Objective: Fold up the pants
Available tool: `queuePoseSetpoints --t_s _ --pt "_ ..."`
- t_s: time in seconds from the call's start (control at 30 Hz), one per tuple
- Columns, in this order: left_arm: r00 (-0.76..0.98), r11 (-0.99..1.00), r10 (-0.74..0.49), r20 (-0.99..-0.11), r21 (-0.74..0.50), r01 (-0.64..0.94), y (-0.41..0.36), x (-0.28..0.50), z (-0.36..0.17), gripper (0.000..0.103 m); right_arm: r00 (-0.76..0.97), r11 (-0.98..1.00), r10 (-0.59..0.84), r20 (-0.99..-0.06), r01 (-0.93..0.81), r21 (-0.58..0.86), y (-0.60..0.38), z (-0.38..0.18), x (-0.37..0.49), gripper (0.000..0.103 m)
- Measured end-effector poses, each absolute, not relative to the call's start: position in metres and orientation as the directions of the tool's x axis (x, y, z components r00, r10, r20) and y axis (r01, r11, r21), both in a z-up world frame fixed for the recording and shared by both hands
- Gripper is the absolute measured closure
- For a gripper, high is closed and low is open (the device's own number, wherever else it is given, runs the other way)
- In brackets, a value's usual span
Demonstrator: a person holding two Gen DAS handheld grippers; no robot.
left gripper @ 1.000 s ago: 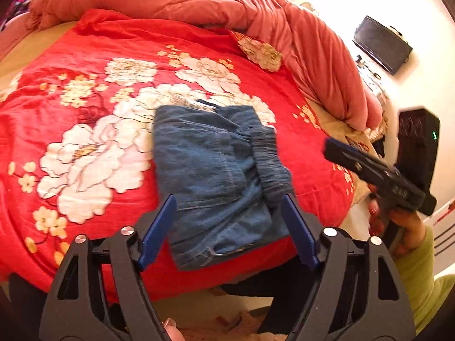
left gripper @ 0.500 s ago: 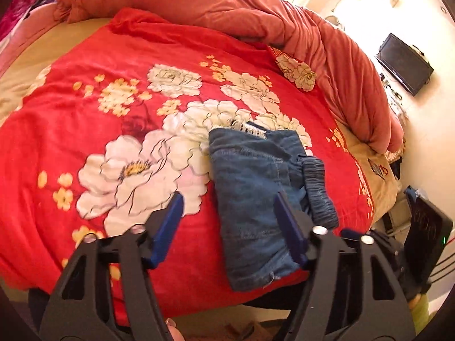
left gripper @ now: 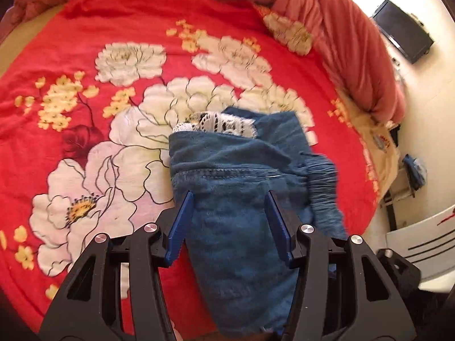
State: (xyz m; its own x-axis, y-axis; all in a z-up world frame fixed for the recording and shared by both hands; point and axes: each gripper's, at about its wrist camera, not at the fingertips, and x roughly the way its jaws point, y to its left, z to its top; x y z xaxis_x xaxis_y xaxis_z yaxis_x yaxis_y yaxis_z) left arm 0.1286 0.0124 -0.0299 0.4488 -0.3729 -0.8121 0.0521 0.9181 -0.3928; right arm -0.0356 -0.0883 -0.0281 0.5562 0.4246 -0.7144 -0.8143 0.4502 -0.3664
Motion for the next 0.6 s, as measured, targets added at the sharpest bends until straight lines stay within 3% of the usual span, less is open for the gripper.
queuePoseSetpoints --t_s 0.13,0.23,0.6 --pt "0.431 0.931 -0.348 -0.832 -0.362 0.054 0.007 0.133 -0.042 0.058 0.466 0.412 0.464 -0.754 -0.867 -0.282 -0.085 -0.037 -0.025 0.079" --pt "0.434 0.932 -0.345 -0.832 -0.359 0.053 0.007 0.134 -0.044 0.057 0.389 0.421 0.487 -0.782 -0.889 -0.180 -0.097 -0.034 -0.022 0.093" --pt "0.457 0.938 -0.329 -0.826 -0.343 0.056 0.004 0.134 -0.043 0.055 0.314 0.504 0.513 -0.799 -0.864 -0.016 -0.127 -0.046 -0.010 0.090"
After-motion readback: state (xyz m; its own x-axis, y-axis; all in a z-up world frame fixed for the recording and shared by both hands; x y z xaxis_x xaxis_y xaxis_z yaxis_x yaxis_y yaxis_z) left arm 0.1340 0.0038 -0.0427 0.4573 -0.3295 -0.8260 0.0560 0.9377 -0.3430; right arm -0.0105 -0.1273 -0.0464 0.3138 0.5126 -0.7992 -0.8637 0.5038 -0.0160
